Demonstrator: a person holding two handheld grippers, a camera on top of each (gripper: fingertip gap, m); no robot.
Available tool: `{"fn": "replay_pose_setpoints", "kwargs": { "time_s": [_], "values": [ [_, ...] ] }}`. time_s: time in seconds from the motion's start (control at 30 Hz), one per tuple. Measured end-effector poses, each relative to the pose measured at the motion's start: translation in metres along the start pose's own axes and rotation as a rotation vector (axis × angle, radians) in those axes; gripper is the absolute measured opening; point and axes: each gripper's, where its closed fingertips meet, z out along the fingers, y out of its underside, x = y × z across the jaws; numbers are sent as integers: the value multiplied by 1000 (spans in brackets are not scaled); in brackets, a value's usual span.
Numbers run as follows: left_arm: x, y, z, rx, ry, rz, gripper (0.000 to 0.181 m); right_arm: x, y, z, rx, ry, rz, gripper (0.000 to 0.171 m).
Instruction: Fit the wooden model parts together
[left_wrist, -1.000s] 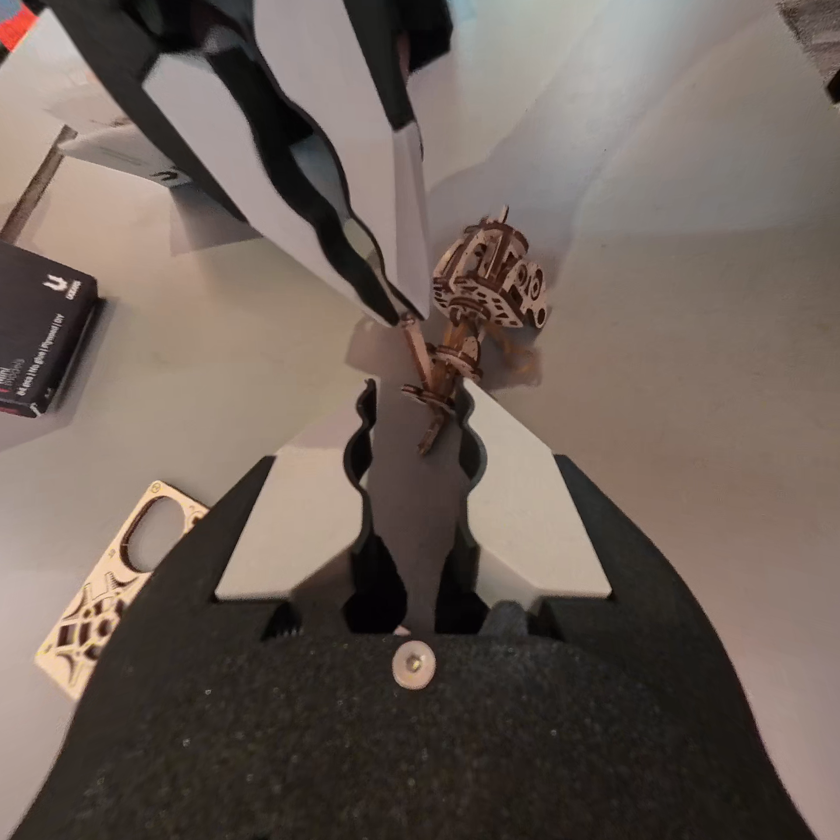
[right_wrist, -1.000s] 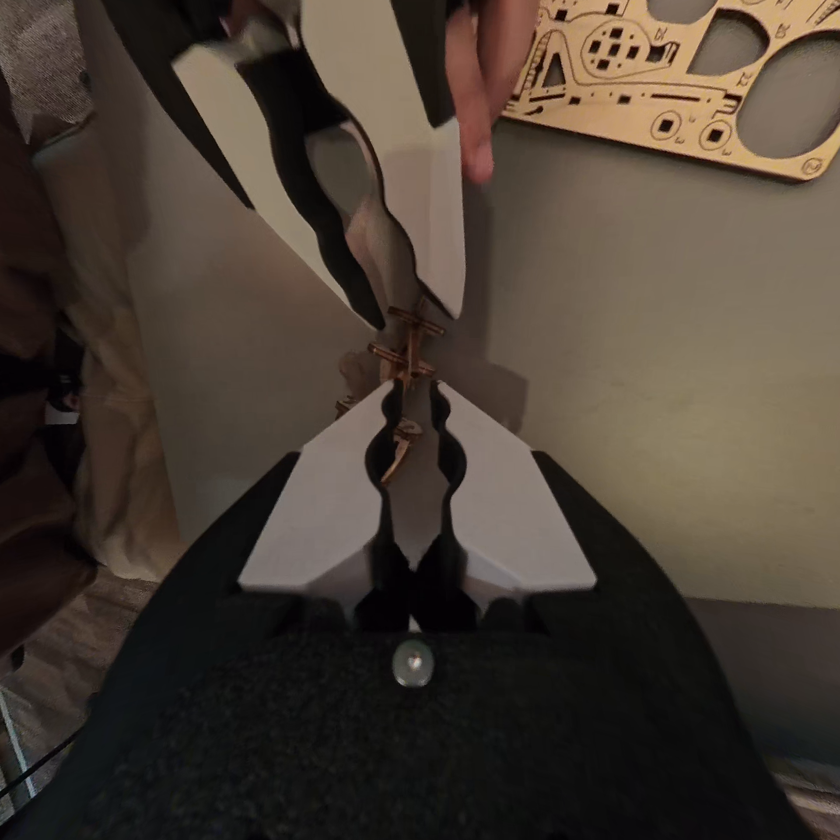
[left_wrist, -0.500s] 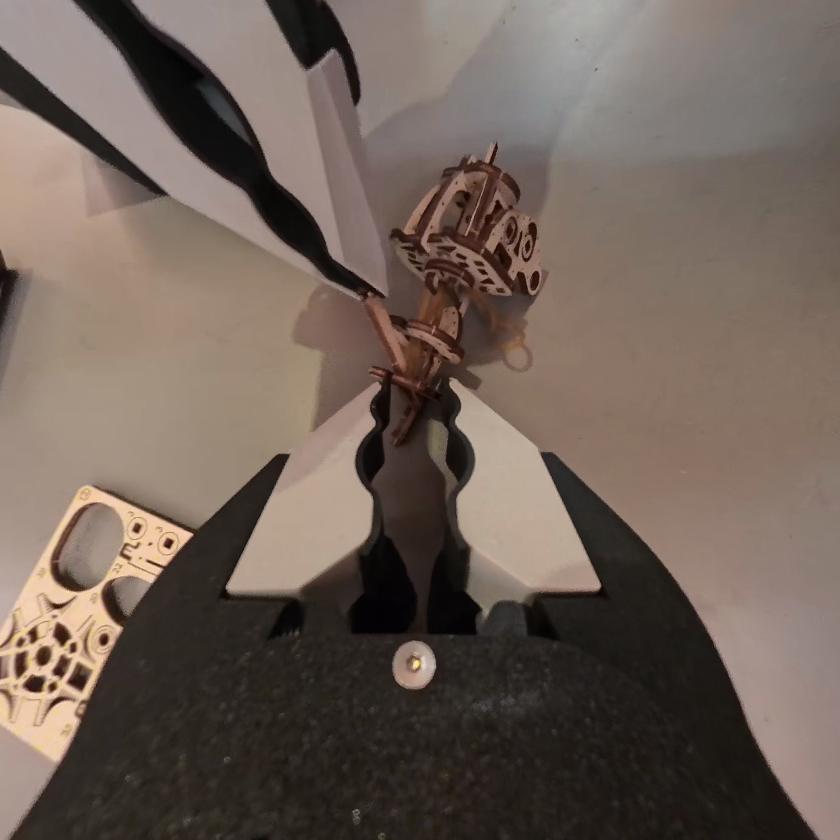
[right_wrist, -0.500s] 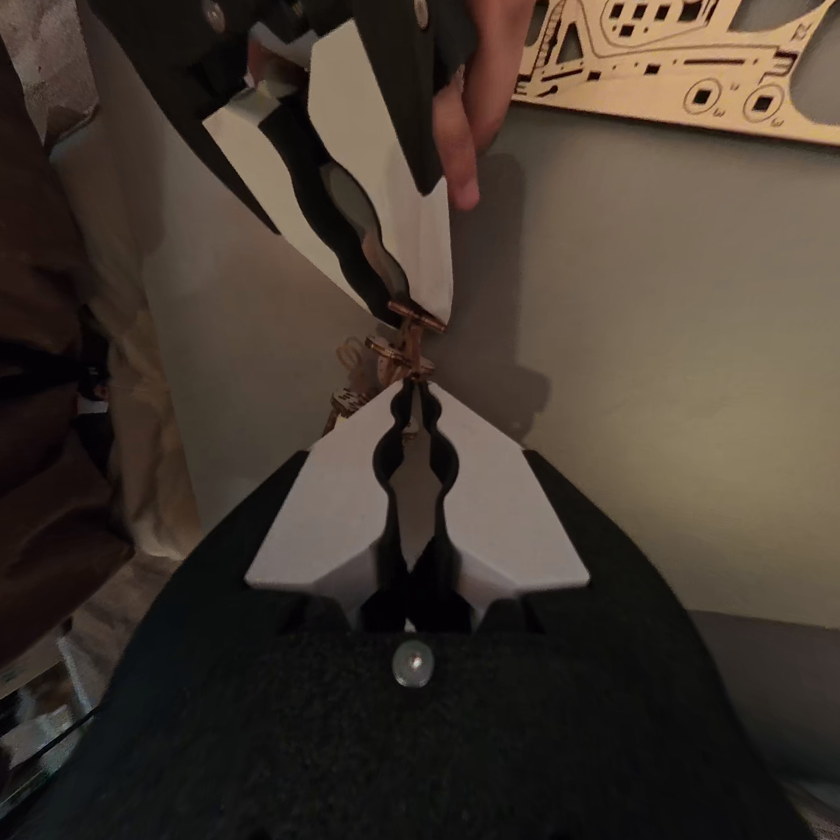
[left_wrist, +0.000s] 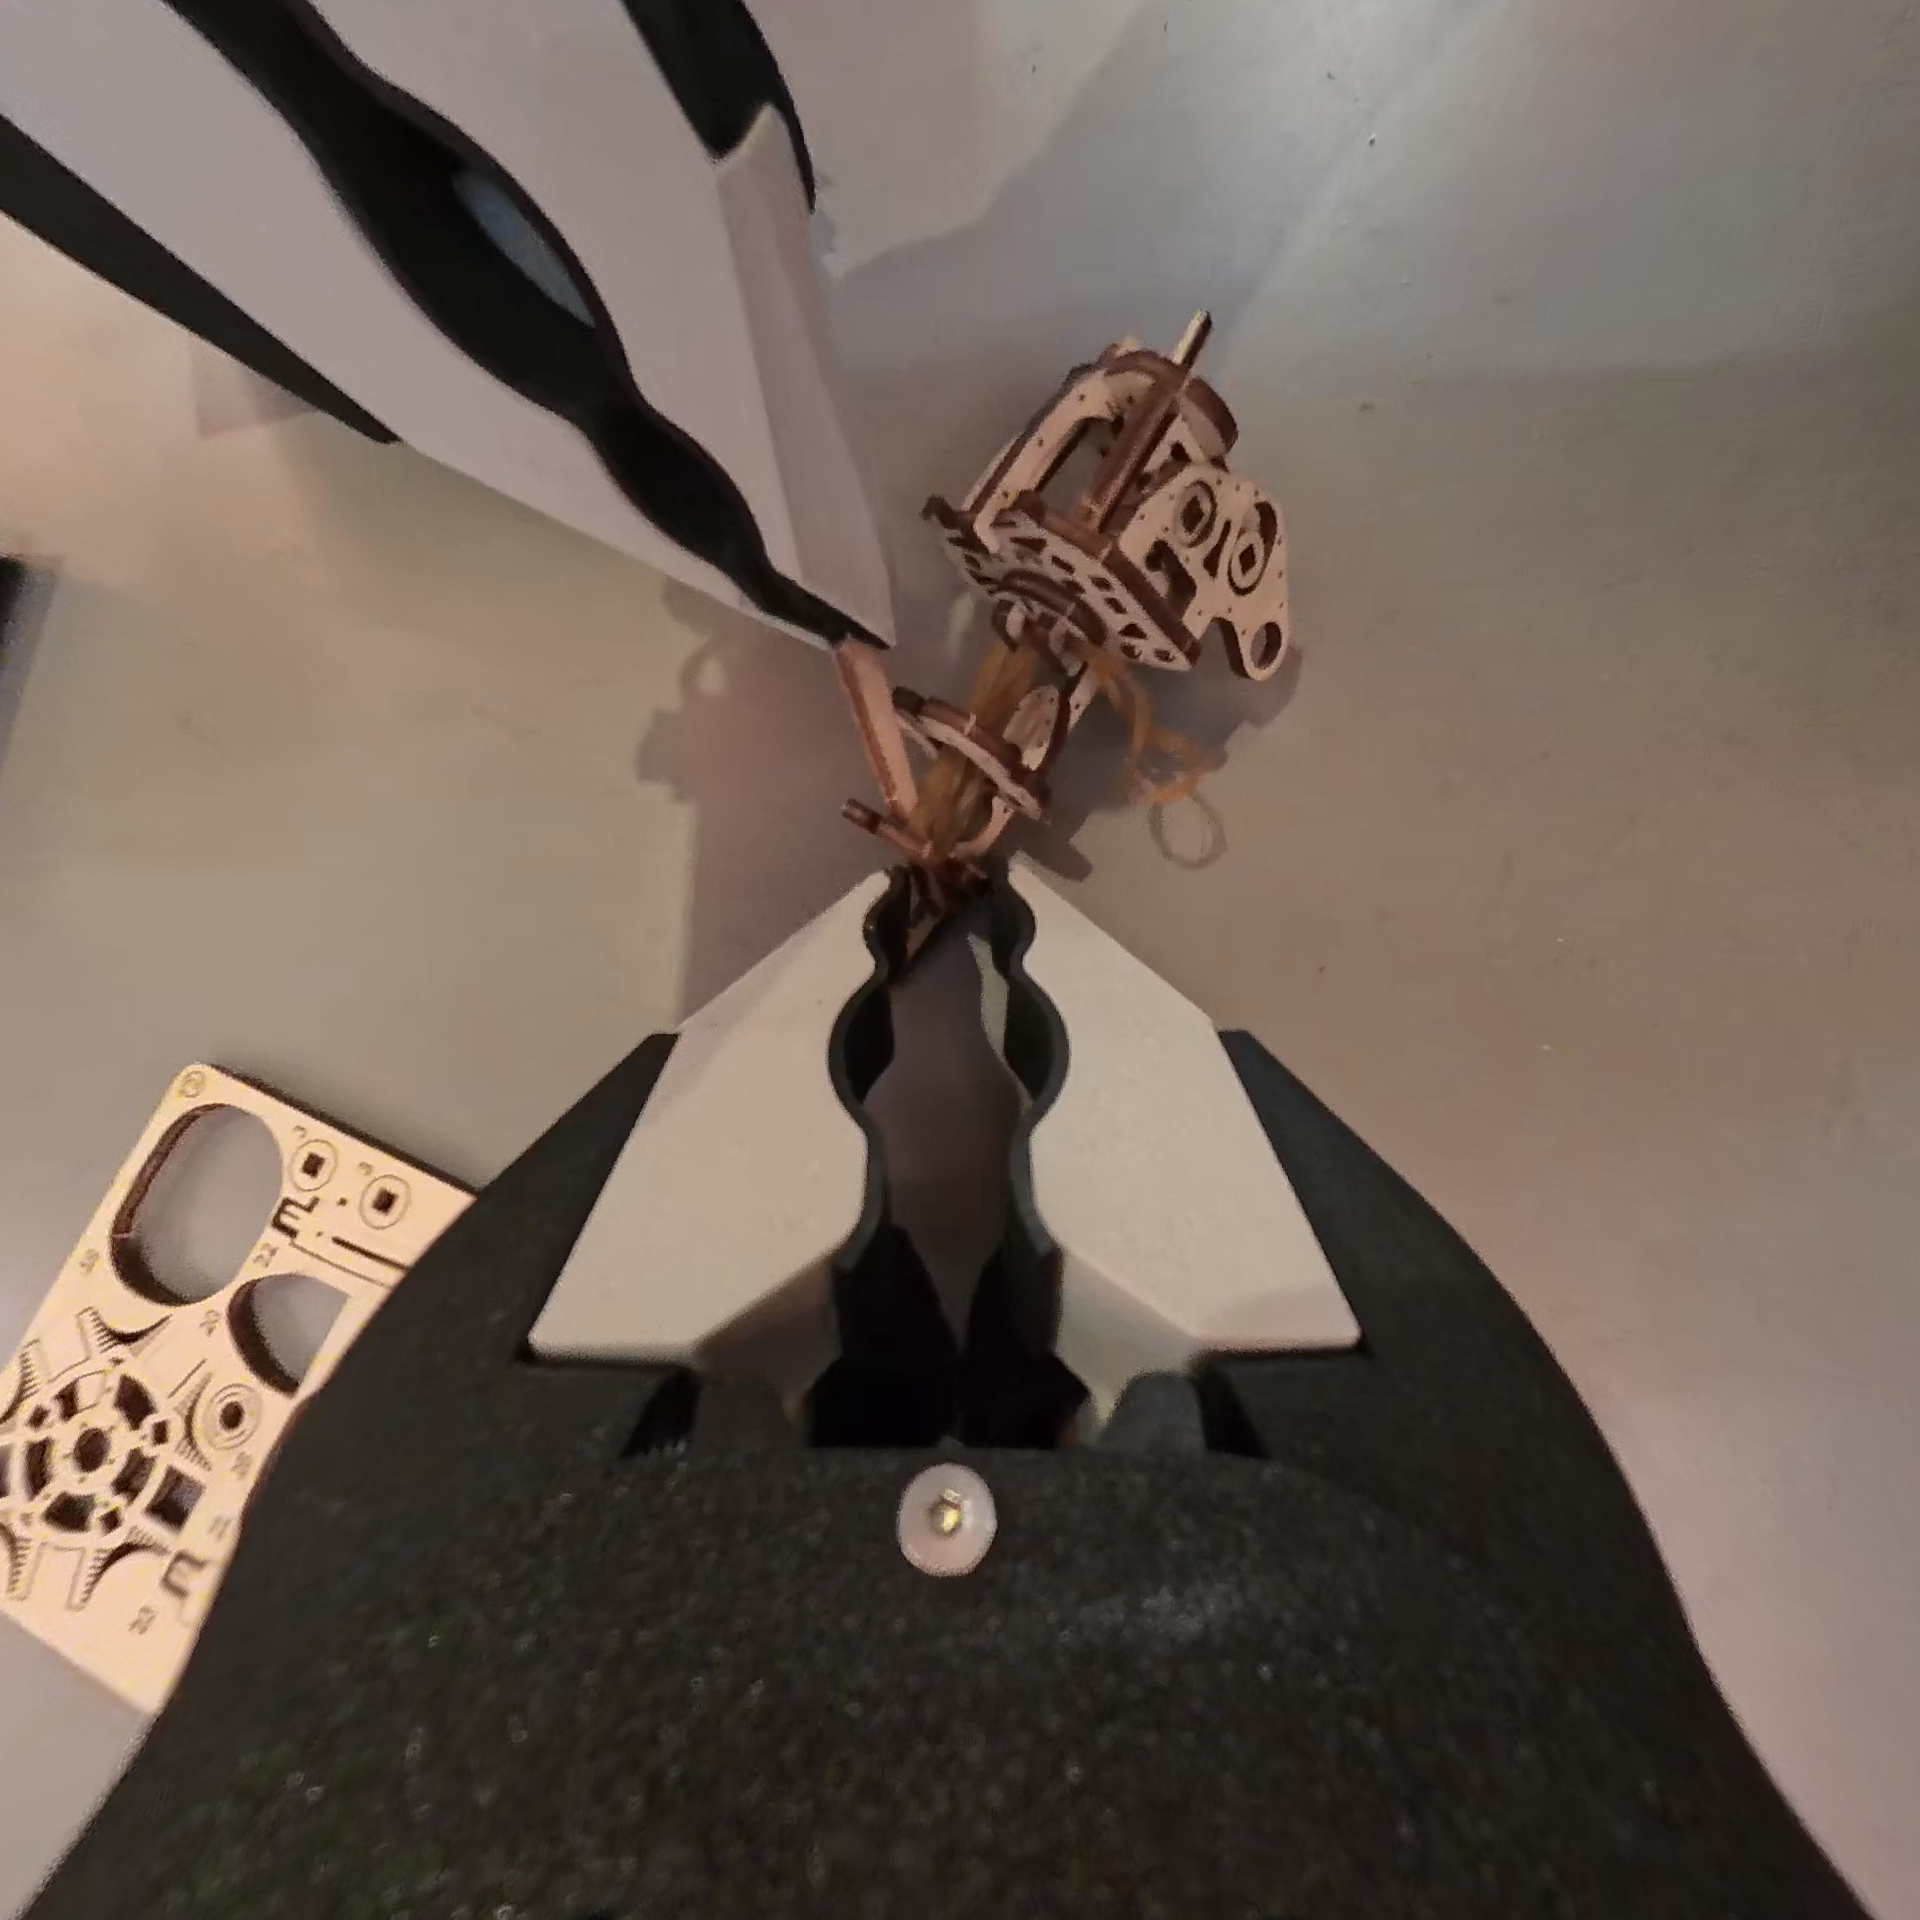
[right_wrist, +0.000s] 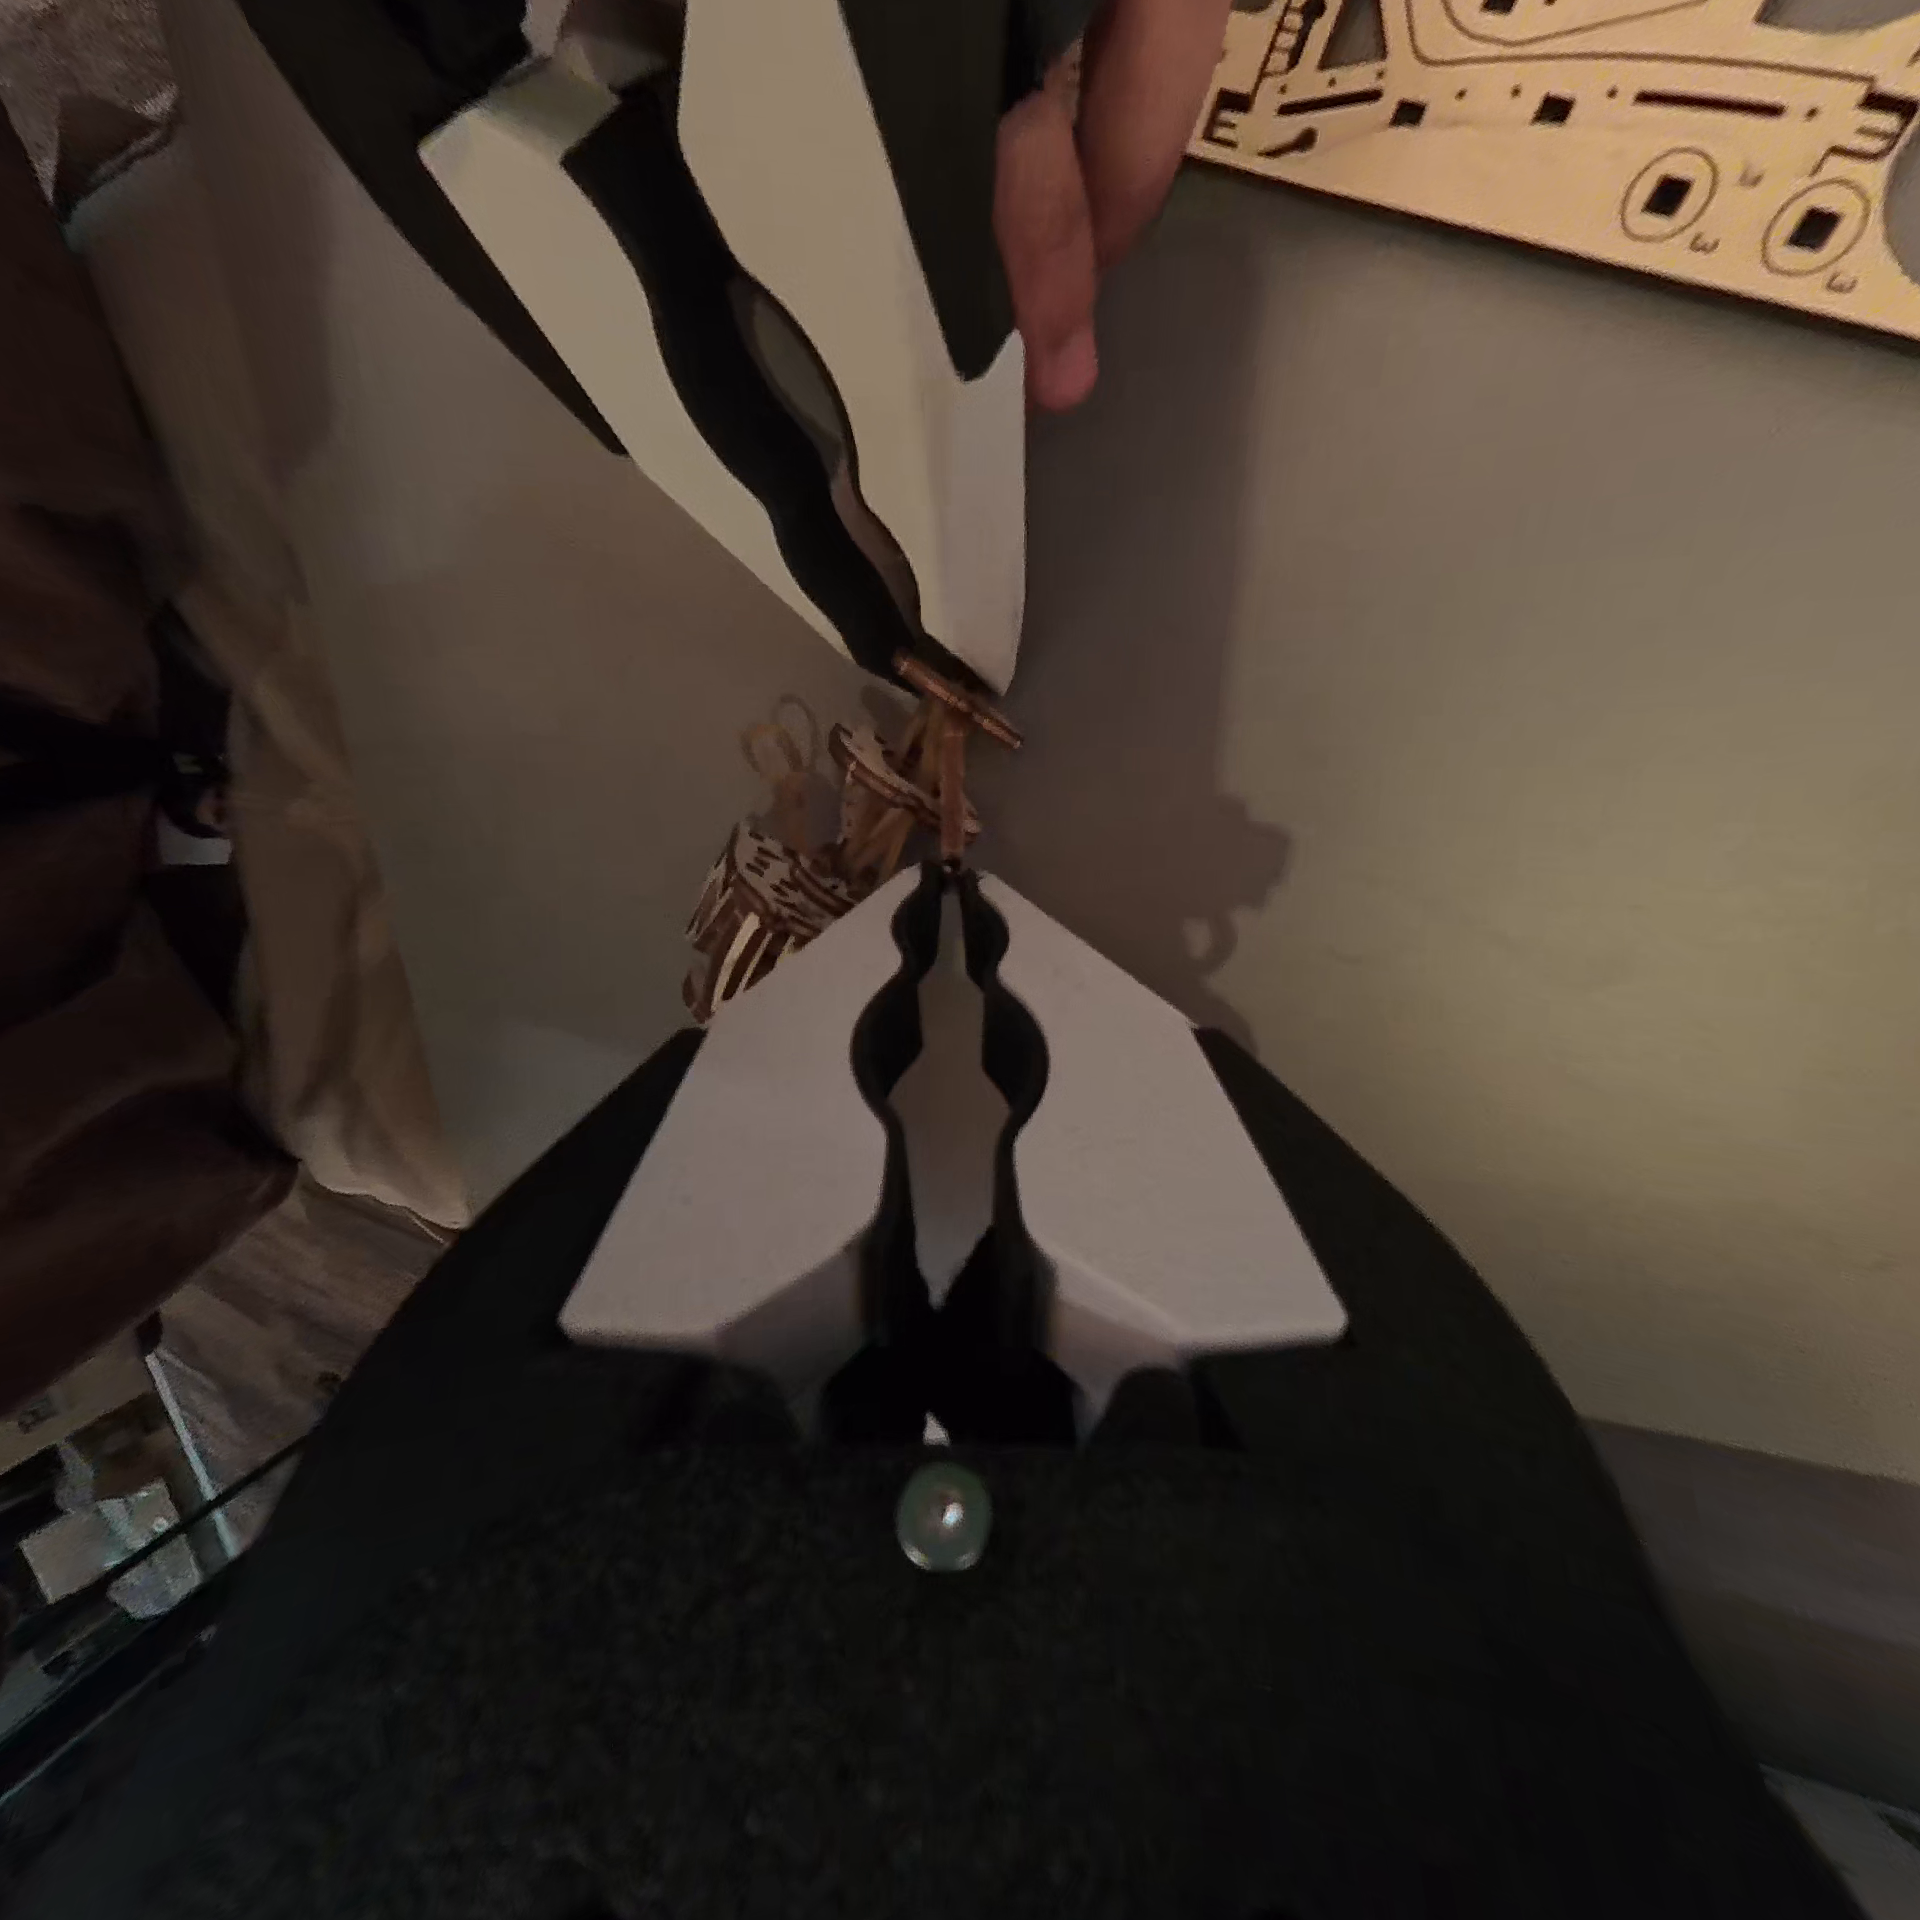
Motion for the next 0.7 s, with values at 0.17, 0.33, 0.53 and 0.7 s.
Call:
{"fn": "replay_pose_setpoints", "kwargs": {
  "time_s": [0.17, 0.33, 0.53, 0.7],
  "values": [
    [-3, 2, -15, -7, 23, 13, 17, -1, -1, 1, -11, 5, -48, 2],
    [-2, 1, -14, 15, 69, -38, 22, -1, -3, 1, -1, 12, -58, 2],
    [-2, -1, -12, 42, 68, -30, 7, -1, -3, 1, -8, 21, -63, 2],
    [-1, -1, -12, 51, 76, -36, 7, -1, -3, 2, -4, 23, -62, 2]
  ]
}}
